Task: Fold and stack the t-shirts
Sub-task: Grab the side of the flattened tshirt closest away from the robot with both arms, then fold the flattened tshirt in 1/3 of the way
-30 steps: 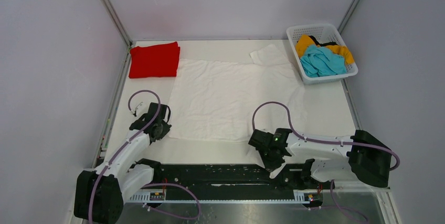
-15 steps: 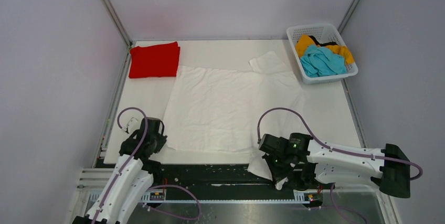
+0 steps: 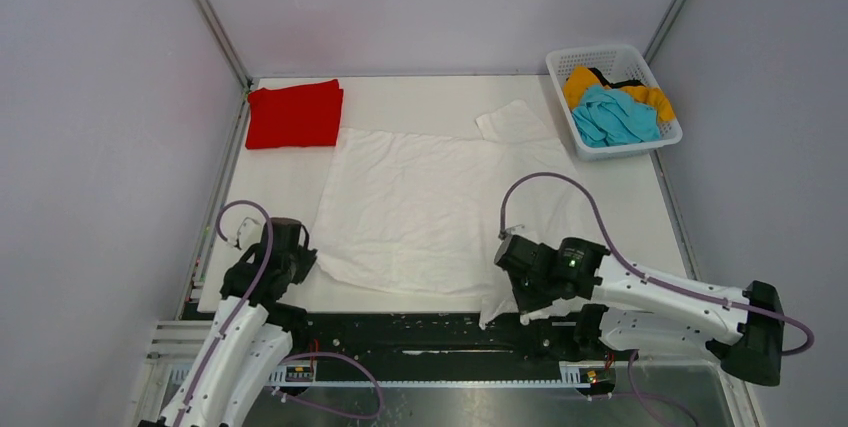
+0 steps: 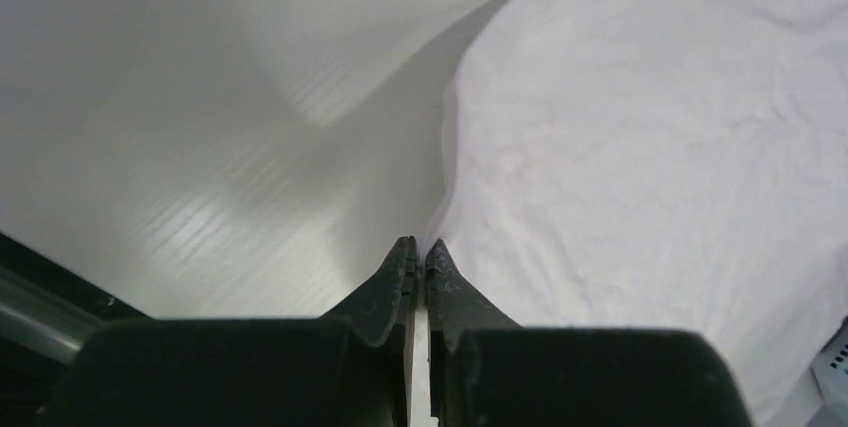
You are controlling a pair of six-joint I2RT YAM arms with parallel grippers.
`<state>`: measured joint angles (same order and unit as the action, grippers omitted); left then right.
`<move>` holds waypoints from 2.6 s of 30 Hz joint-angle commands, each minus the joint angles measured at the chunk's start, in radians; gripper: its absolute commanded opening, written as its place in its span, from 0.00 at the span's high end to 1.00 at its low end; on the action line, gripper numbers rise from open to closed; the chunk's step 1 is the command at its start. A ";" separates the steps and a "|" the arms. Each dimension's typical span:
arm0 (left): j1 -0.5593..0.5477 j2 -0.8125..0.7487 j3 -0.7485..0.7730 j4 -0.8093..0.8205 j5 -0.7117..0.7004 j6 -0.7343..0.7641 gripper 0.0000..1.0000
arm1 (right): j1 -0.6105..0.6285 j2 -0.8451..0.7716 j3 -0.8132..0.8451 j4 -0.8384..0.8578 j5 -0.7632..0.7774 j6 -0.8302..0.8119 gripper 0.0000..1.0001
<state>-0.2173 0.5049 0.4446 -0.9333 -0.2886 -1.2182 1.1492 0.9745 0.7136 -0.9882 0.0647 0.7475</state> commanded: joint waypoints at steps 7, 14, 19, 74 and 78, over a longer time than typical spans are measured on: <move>-0.002 0.223 0.140 0.225 0.014 0.065 1.00 | -0.203 -0.124 0.108 0.057 0.330 -0.095 1.00; -0.002 0.279 0.198 0.258 -0.069 0.063 1.00 | -0.306 -0.100 0.168 0.123 0.409 -0.214 1.00; 0.000 0.362 0.230 0.322 -0.079 0.075 1.00 | -0.366 -0.041 0.203 0.192 0.411 -0.331 1.00; 0.032 1.156 0.361 0.602 0.429 0.385 0.01 | -0.675 0.567 0.031 0.773 -0.219 -0.164 0.00; 0.026 1.072 0.214 0.634 0.472 0.369 0.01 | -0.650 0.476 -0.069 0.766 -0.204 -0.132 0.01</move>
<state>-0.1825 1.6009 0.8318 -0.1894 0.1524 -0.8604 0.4641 1.5078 0.7528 -0.1596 -0.1234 0.5480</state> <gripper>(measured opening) 0.989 0.993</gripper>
